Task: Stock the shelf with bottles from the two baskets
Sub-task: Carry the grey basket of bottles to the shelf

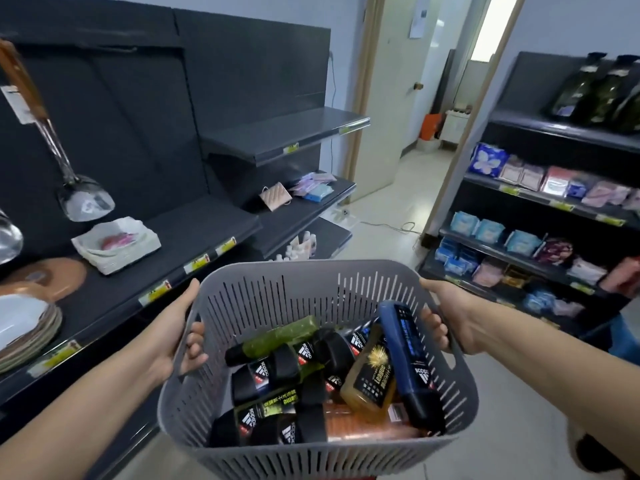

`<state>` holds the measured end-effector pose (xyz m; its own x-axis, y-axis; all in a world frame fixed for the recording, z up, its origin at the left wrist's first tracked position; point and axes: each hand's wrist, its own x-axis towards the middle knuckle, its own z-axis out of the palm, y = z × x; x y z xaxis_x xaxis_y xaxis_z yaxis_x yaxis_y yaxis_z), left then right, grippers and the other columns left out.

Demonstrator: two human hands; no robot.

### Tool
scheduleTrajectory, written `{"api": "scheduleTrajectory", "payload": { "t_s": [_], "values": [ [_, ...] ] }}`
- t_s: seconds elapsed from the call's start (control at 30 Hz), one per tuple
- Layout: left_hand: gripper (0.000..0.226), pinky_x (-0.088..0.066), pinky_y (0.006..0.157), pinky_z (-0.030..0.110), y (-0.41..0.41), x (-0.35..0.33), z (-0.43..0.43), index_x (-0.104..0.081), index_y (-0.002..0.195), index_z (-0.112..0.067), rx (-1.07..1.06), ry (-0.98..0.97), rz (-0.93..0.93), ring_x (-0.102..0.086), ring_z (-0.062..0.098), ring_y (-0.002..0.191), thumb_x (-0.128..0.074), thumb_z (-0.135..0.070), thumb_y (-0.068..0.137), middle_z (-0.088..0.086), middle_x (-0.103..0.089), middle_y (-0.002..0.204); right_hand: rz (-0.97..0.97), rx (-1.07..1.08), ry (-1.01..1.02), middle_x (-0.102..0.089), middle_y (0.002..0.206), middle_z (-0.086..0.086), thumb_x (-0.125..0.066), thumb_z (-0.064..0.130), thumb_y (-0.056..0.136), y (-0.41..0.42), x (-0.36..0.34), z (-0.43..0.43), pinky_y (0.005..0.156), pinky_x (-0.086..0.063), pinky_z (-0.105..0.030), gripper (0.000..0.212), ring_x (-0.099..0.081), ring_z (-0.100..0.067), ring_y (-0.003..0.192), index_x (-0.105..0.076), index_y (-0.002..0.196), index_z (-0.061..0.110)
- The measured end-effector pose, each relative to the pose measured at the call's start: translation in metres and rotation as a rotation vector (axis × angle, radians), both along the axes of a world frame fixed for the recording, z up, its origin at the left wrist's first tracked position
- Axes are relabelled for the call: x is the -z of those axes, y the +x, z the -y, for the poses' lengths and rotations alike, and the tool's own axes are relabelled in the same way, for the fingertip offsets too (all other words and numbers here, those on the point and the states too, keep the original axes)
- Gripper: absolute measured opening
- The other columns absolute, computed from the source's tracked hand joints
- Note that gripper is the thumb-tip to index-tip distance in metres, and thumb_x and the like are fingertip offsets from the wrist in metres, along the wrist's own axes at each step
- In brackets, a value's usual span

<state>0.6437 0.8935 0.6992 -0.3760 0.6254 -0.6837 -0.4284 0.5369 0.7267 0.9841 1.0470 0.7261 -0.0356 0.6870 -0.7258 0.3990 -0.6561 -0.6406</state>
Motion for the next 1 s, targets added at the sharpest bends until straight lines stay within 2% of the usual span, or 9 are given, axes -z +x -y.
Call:
{"api": "scheduleTrajectory", "payload": {
  "t_s": [0.17,0.3,0.5,0.7,0.83,1.0],
  "values": [
    [0.072,-0.038,0.031,0.018,0.005,0.007,-0.035,-0.037,0.042,-0.017,-0.099,-0.001,-0.021,-0.033,0.011,0.023,-0.048,-0.079,0.077,-0.001,-0.033,0.035,-0.036,-0.070,-0.008,-0.031,0.047,0.005,-0.038,0.062,0.093,-0.015,0.009,-0.071,0.035,-0.022,-0.019,0.060,-0.024,-0.010,0.034,-0.035,0.050,0.020],
    [0.071,-0.033,0.030,0.015,0.007,0.008,-0.063,-0.036,0.046,-0.018,-0.216,0.001,-0.012,-0.029,0.011,0.024,-0.047,-0.081,0.076,-0.002,-0.032,0.037,-0.055,-0.165,-0.019,-0.030,0.046,0.005,-0.038,0.060,0.093,-0.033,0.012,-0.130,0.034,-0.021,-0.017,0.059,-0.023,-0.010,0.034,-0.035,0.049,0.020],
    [0.073,-0.028,0.032,0.014,0.027,0.023,-0.095,-0.035,0.045,-0.018,-0.418,0.001,0.012,-0.027,0.011,0.028,-0.050,-0.086,0.067,-0.002,-0.032,0.040,0.007,-0.415,-0.040,-0.027,0.045,0.005,-0.037,0.062,0.092,-0.064,0.030,-0.225,0.038,-0.018,-0.017,0.060,-0.020,-0.011,0.033,-0.033,0.048,0.020],
    [0.073,-0.025,0.033,0.015,0.059,0.050,-0.127,-0.032,0.049,-0.017,-0.599,-0.024,-0.031,-0.024,0.013,0.029,-0.041,-0.084,0.075,0.001,-0.028,0.041,0.061,-0.625,-0.023,-0.028,0.047,0.003,-0.037,0.061,0.092,-0.107,0.046,-0.304,0.037,-0.020,-0.016,0.058,-0.022,-0.012,0.031,-0.033,0.053,0.019],
    [0.073,-0.028,0.030,0.014,0.067,0.063,-0.151,-0.034,0.046,-0.016,-0.741,-0.003,0.003,-0.026,0.012,0.026,-0.043,-0.081,0.078,0.000,-0.030,0.039,0.106,-0.697,0.039,-0.031,0.041,0.003,-0.040,0.063,0.091,-0.145,0.063,-0.346,0.037,-0.019,-0.013,0.065,-0.023,-0.011,0.028,-0.034,0.044,0.019],
    [0.073,-0.026,0.032,0.015,0.056,0.082,-0.179,-0.033,0.048,-0.017,-0.814,-0.022,-0.048,-0.025,0.012,0.028,-0.040,-0.085,0.075,0.000,-0.029,0.040,0.089,-0.742,0.083,-0.029,0.038,0.004,-0.042,0.064,0.089,-0.185,0.080,-0.377,0.032,-0.017,-0.013,0.069,-0.021,-0.011,0.026,-0.032,0.040,0.018]
  ]
}}
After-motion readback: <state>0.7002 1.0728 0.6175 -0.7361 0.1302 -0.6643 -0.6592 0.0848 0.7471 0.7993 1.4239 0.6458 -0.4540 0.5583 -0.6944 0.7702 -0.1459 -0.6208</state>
